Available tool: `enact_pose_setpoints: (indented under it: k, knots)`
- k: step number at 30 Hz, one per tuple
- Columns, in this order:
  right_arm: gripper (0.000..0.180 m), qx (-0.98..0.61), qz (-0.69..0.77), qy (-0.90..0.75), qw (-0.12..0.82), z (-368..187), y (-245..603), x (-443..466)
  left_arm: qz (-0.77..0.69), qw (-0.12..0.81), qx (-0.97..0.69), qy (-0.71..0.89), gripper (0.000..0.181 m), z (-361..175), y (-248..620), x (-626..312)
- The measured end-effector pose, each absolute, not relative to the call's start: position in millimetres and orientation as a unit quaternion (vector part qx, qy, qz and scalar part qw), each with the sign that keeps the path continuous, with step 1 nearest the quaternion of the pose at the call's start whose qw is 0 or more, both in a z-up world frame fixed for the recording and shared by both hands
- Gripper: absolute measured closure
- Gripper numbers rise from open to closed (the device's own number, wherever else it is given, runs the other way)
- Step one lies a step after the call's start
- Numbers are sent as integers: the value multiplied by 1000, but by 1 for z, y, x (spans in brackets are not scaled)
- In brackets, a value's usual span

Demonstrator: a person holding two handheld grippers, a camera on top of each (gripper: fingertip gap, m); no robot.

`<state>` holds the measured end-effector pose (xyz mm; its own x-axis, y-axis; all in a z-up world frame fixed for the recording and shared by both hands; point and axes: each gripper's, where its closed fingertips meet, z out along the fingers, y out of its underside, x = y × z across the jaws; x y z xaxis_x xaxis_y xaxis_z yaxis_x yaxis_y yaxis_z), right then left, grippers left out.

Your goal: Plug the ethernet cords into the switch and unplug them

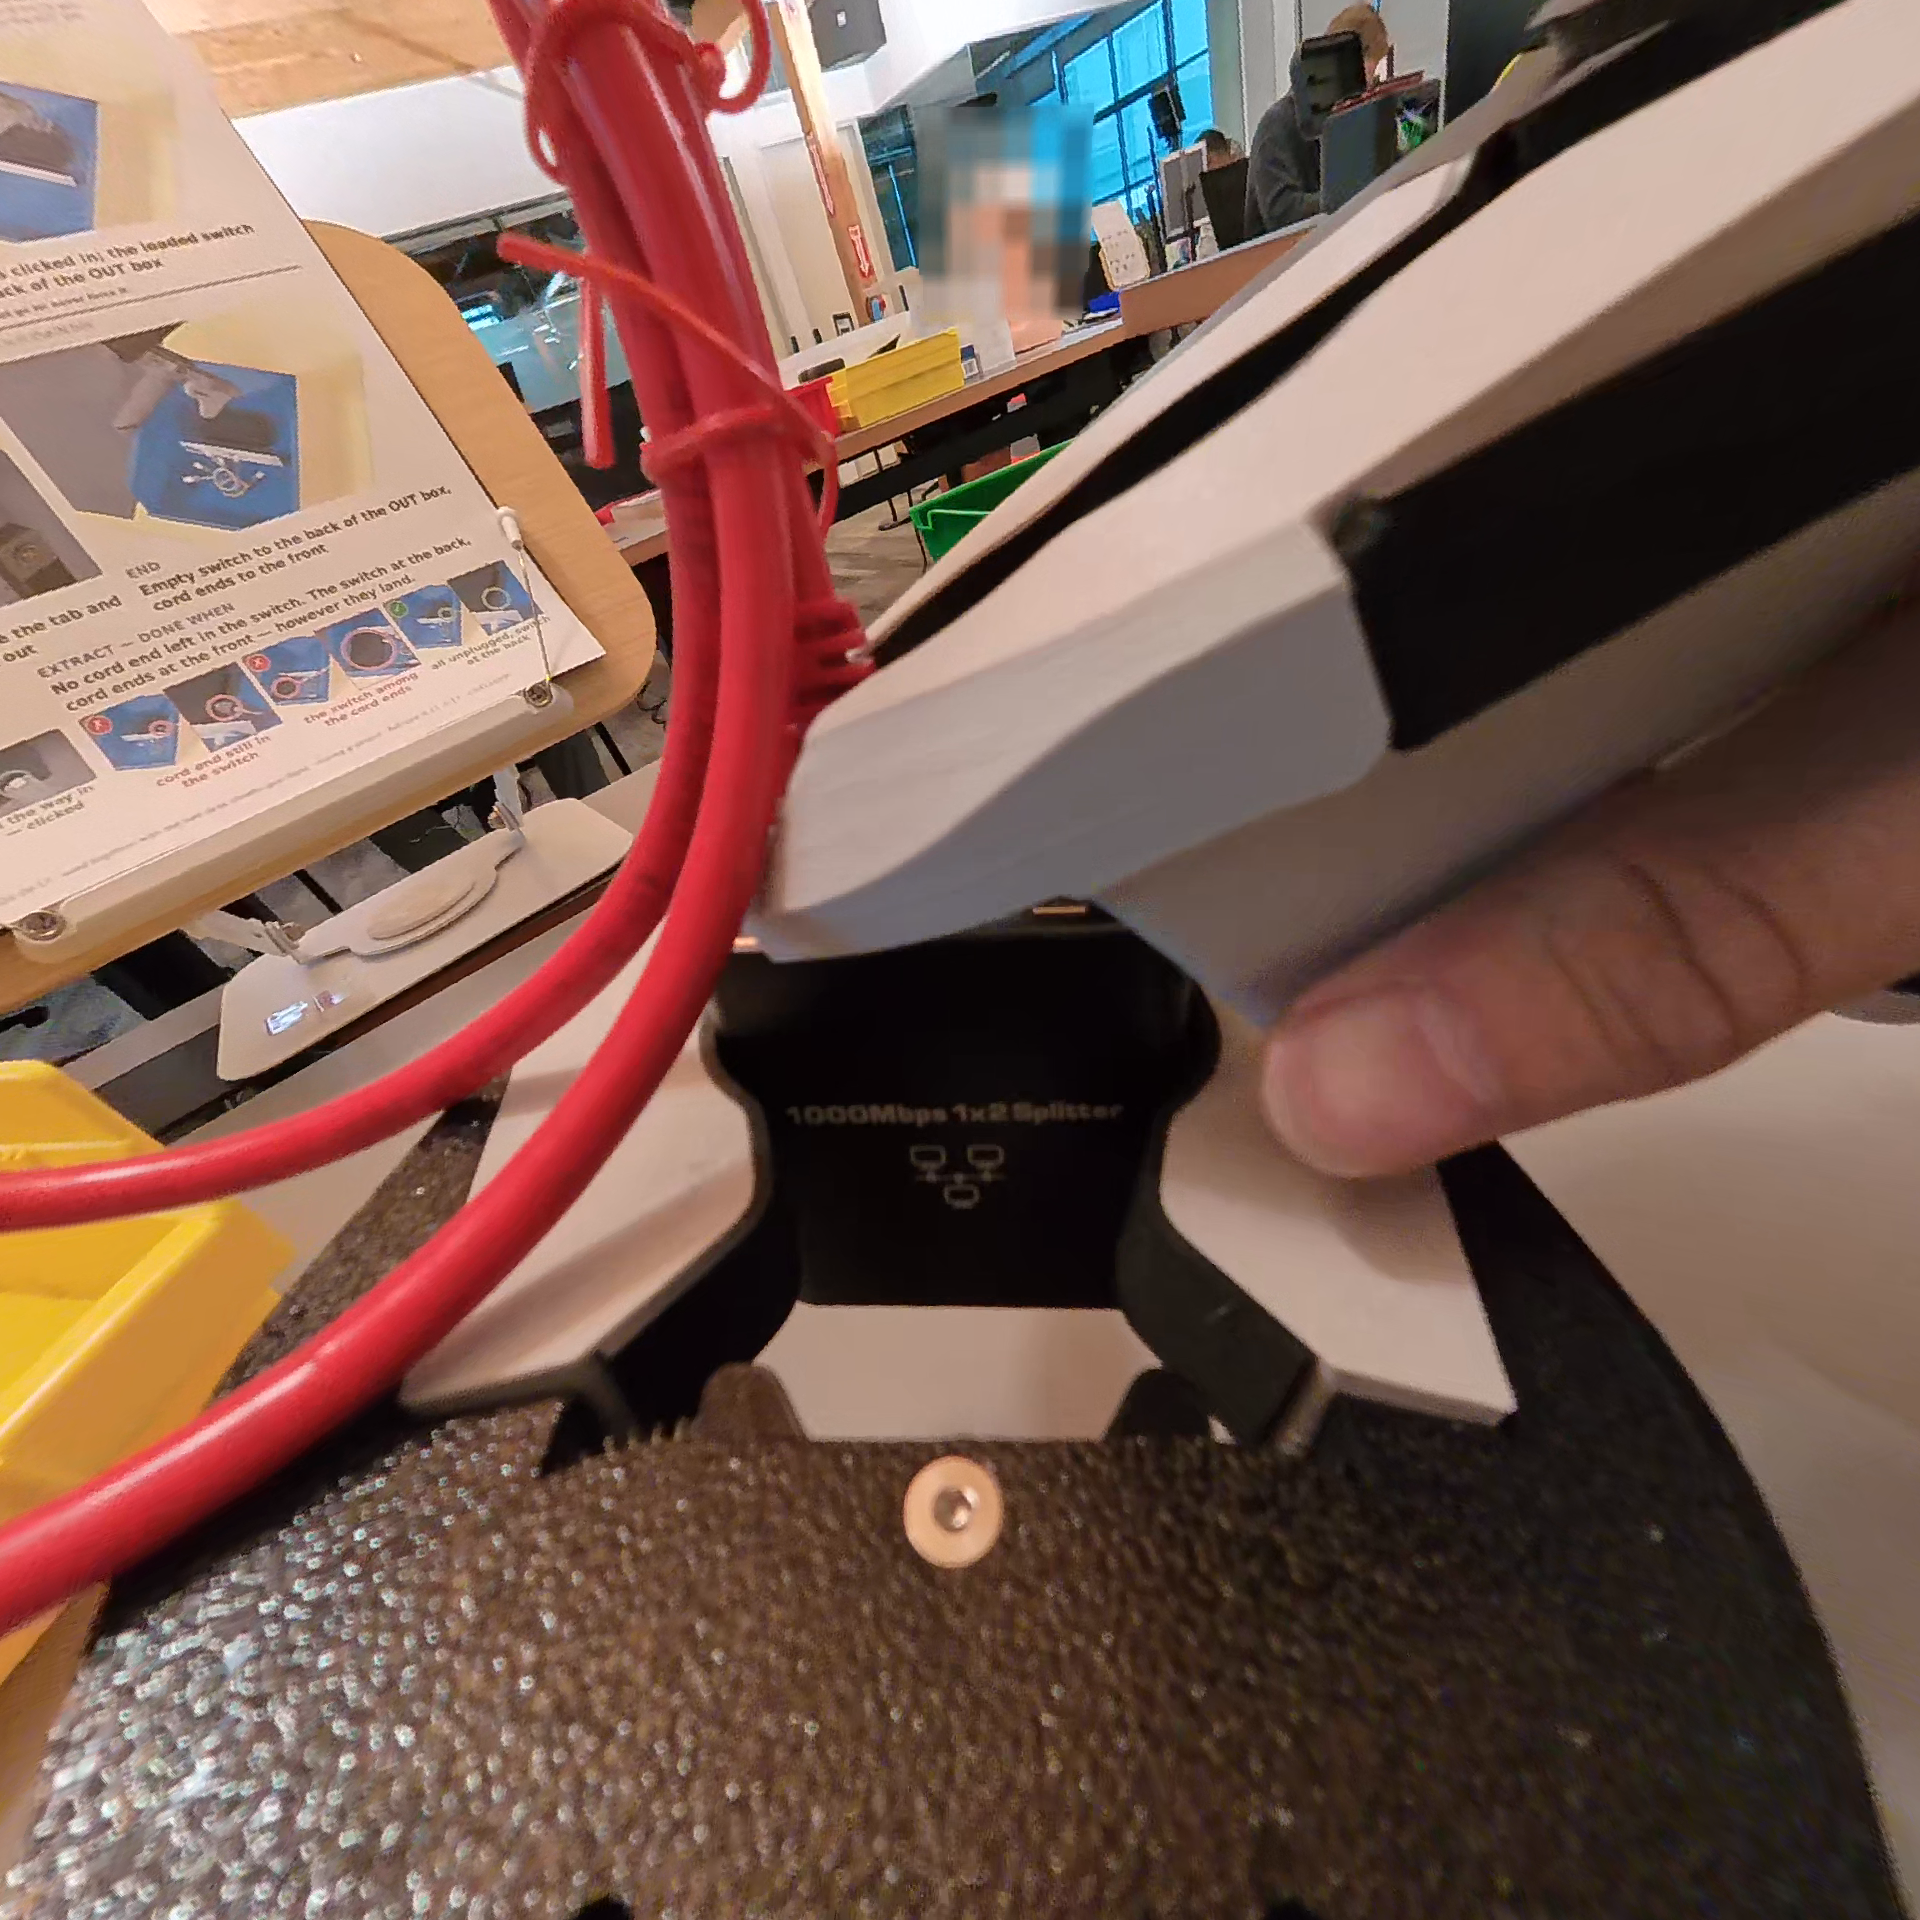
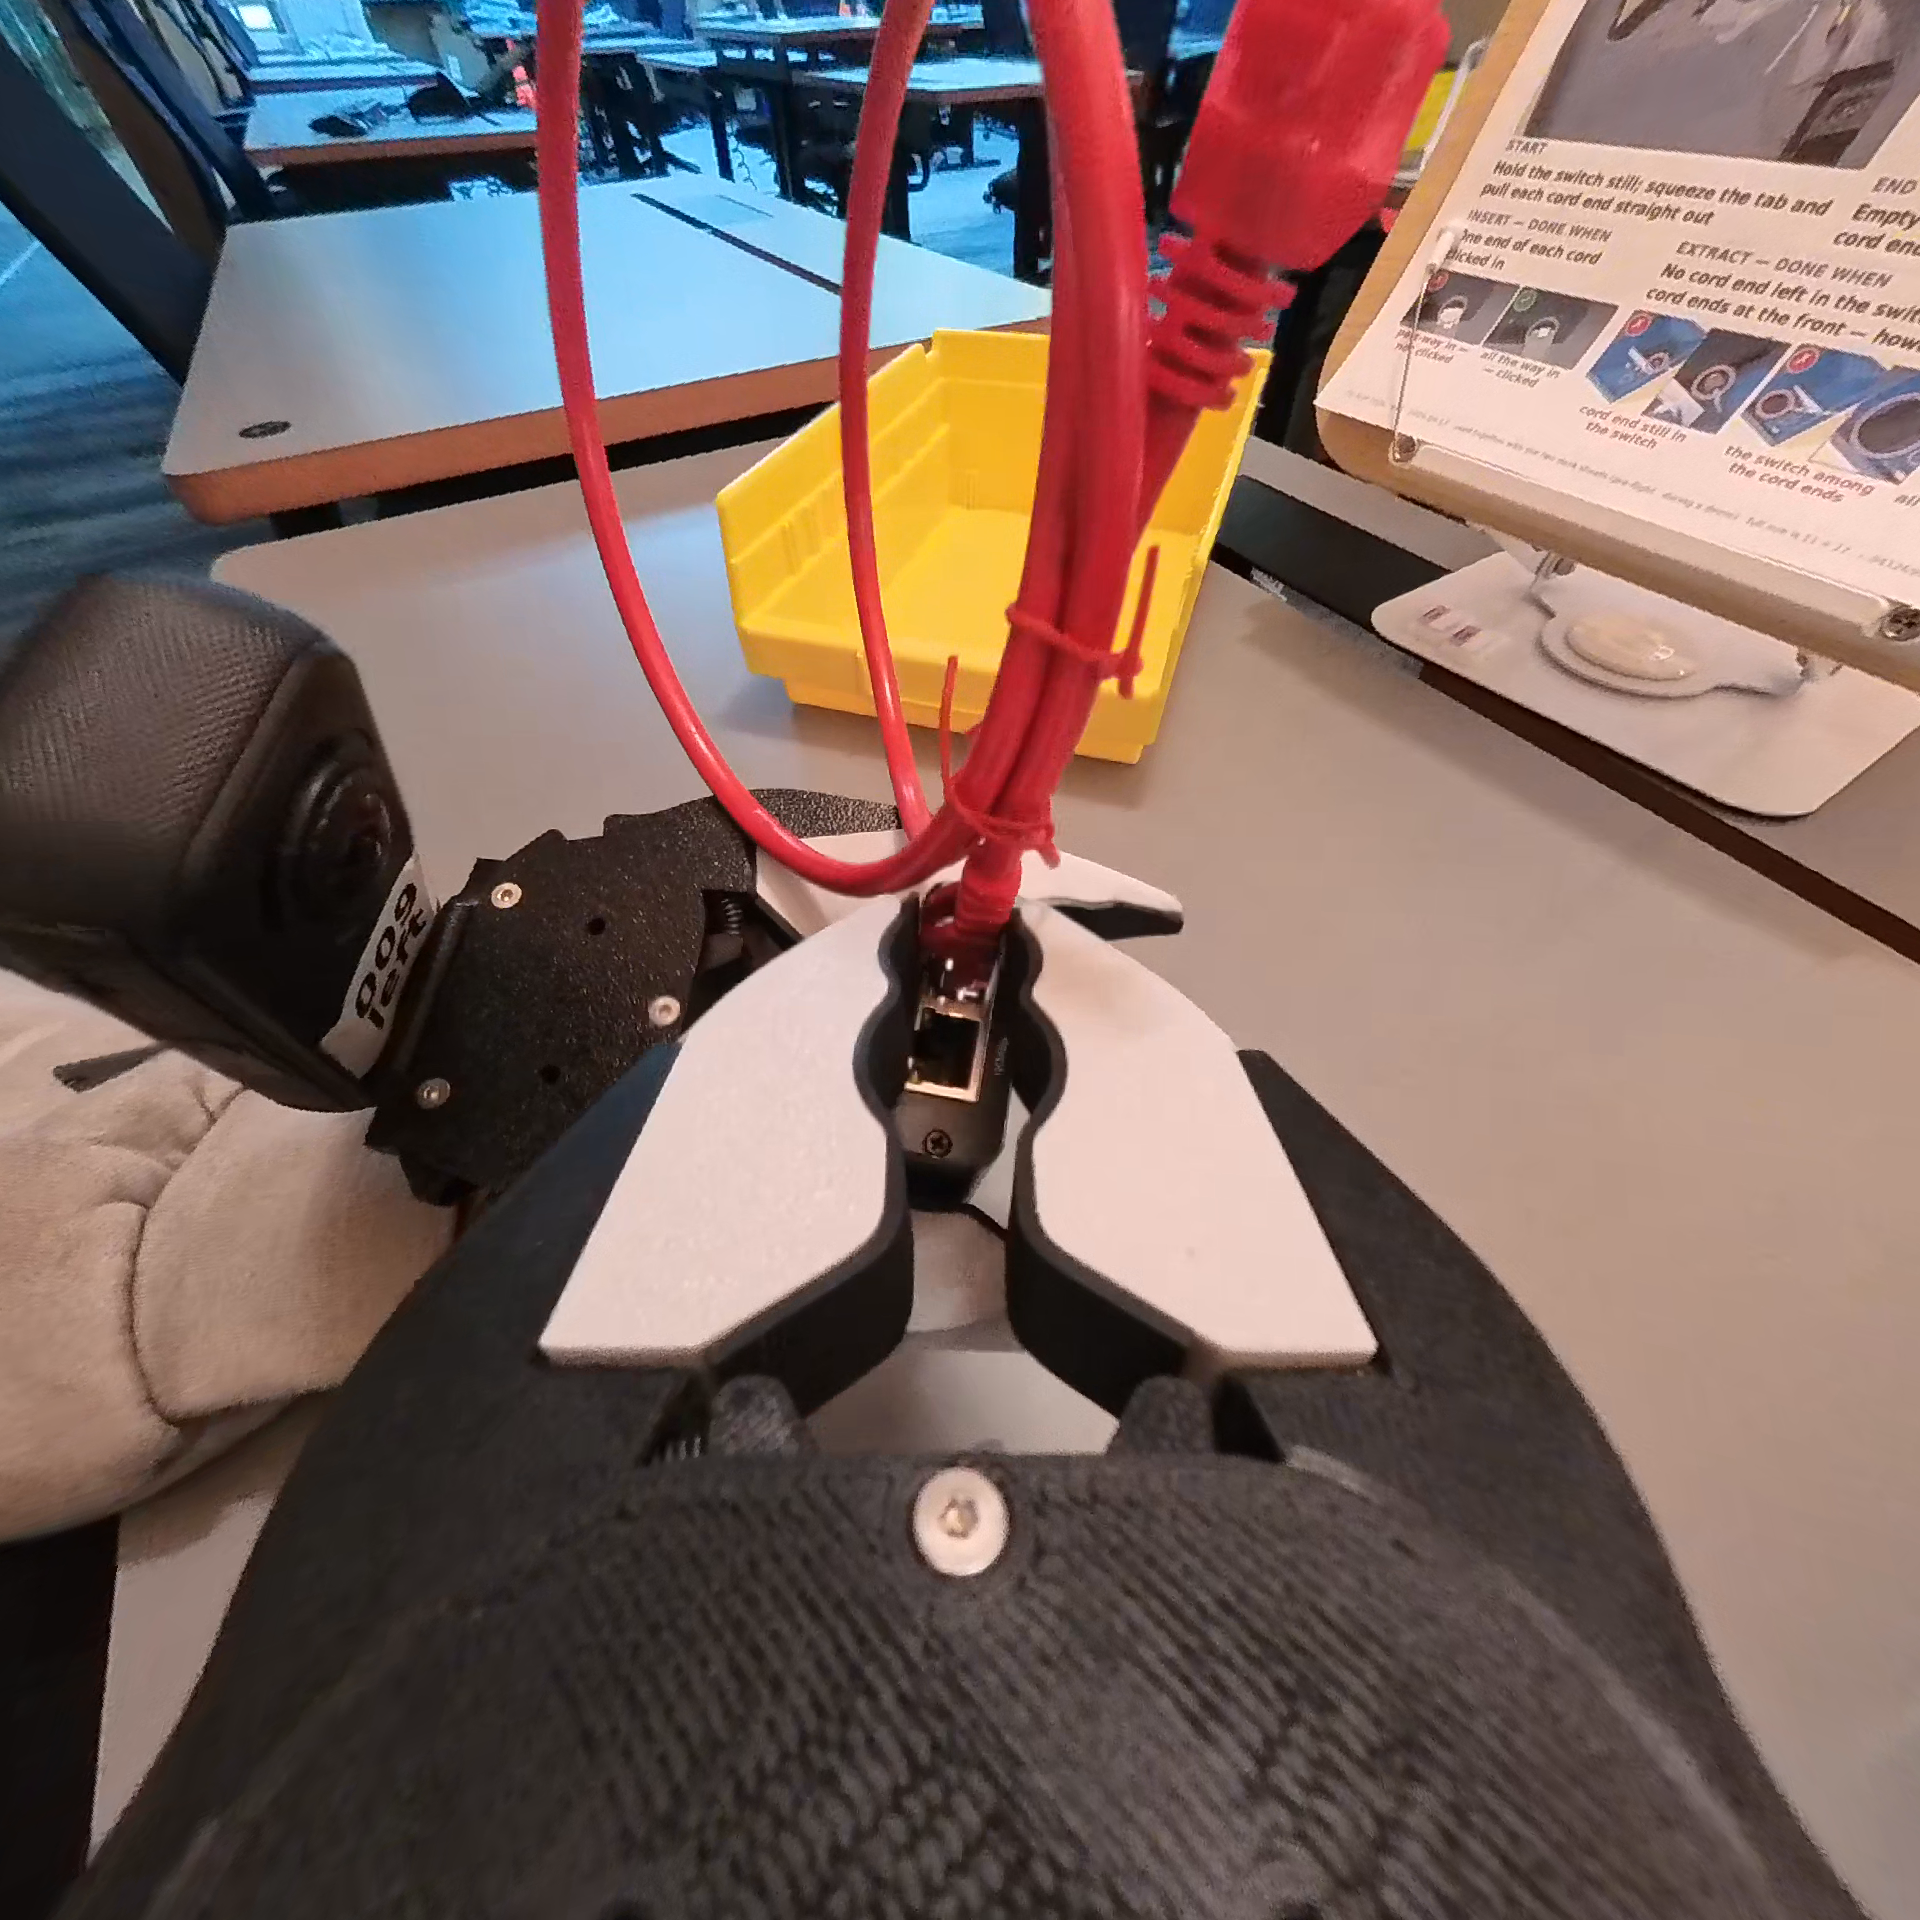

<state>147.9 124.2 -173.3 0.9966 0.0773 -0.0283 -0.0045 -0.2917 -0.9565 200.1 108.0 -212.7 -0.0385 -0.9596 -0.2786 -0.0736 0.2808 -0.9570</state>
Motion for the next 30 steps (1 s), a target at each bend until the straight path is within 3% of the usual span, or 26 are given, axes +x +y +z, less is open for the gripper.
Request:
enact_pose_setpoints:
  k: [19, 20, 23, 24, 30]
  knots:
    - [164, -801, 39, -5, 597, -179, 129, 153, -397, 531, -449, 599, 104, -220, 111, 203]
    - [164, -801, 38, -6, 597, -180, 129, 153, -397, 530, -451, 599, 181, -220, 112, 203]
    - [164, -804, 35, -6, 594, -180, 131, 153, -399, 526, -455, 597, 181, -221, 113, 203]
    - [164, -804, 38, -6, 594, -181, 132, 154, -399, 525, -457, 597, 104, -221, 113, 203]
    - [164, -801, 47, -2, 596, -181, 133, 154, -393, 522, -461, 601, 104, -223, 114, 203]
